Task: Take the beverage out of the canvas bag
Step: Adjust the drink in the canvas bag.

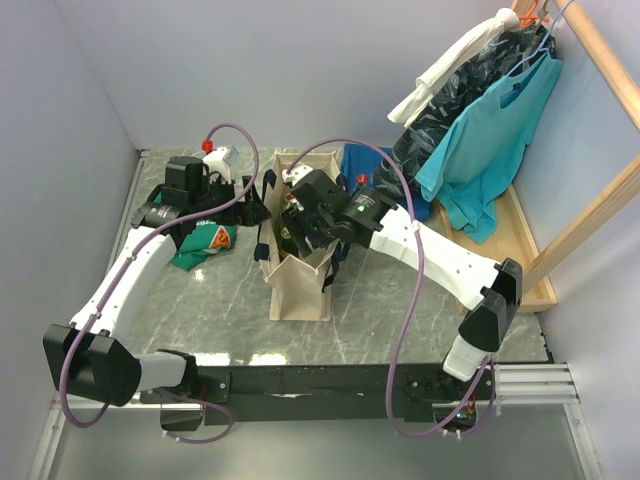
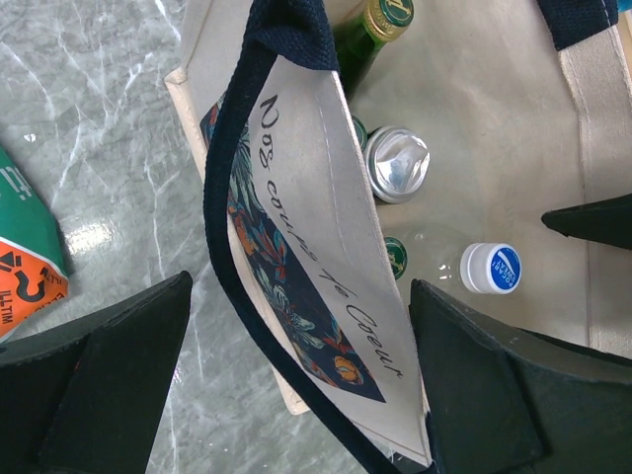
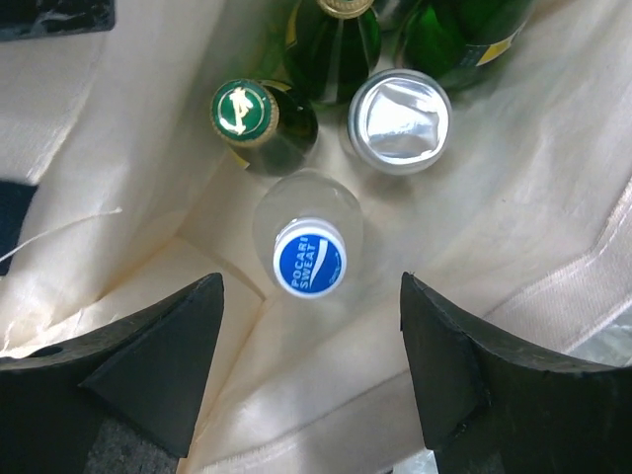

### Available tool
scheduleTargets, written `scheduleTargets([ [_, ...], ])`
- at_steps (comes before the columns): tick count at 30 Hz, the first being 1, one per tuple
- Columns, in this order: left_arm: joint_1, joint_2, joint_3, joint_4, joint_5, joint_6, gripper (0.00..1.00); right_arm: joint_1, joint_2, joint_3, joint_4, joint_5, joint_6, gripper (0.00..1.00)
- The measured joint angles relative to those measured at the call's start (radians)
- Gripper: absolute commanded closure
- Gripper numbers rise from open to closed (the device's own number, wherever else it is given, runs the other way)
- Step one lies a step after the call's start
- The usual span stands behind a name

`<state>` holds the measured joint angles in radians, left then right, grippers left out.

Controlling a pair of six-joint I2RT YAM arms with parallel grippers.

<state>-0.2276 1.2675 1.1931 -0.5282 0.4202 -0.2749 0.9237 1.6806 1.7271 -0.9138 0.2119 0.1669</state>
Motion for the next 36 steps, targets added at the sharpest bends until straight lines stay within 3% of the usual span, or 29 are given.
scheduleTargets([
  [18, 0.0, 0.006, 0.0, 0.0, -0.002, 0.0, 0.03, 0.0, -0.046, -0.034, 0.002, -0.084, 0.009, 0.22],
  [36, 0.0, 0.006, 0.0, 0.0, -0.026, 0.0, 0.03, -0.001, 0.011, -0.034, 0.014, -0.11, 0.009, 0.27],
])
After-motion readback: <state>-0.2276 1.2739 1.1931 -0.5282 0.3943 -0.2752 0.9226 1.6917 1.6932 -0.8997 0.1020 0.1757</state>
